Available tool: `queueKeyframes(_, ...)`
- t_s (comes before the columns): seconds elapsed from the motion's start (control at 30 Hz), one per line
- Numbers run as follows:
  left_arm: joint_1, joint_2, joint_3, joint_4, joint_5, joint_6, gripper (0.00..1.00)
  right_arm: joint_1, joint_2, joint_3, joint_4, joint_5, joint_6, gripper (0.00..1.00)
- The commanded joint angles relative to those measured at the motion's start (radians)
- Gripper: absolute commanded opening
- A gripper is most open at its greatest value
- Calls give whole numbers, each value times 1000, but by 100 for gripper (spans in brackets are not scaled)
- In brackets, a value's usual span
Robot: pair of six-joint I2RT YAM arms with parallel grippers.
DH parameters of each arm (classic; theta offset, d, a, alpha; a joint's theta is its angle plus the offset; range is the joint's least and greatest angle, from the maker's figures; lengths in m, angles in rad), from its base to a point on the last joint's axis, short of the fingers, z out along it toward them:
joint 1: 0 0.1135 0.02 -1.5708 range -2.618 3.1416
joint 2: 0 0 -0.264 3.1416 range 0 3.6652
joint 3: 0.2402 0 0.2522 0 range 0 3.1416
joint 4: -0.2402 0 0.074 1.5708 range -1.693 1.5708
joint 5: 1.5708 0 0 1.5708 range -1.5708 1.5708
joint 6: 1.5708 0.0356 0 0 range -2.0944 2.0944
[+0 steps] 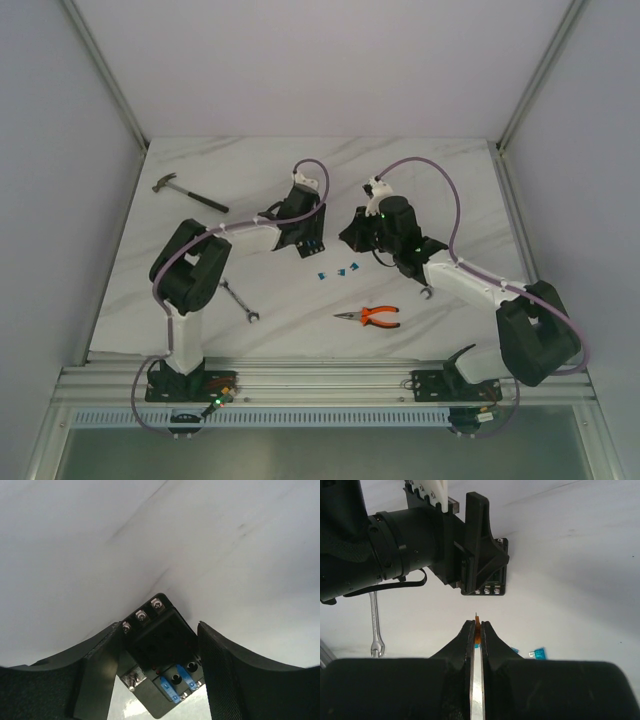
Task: Snap on the fuse box
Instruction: Move the fuse box base at the center of the board.
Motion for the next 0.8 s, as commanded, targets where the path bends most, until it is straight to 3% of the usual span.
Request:
queueKeyframes(0.0,-2,-44,-87,-59,-59,1,69,-4,3,9,1,-29,-5,0)
queueKeyframes(0.4,-16,-235,-326,-59,-11,-153,68,-3,15,27,-32,-68,-12,0)
queueKeyframes(0.77,-132,-389,-420,-47,-53,-369,71,-1,28,31,-35,-123,-21,0)
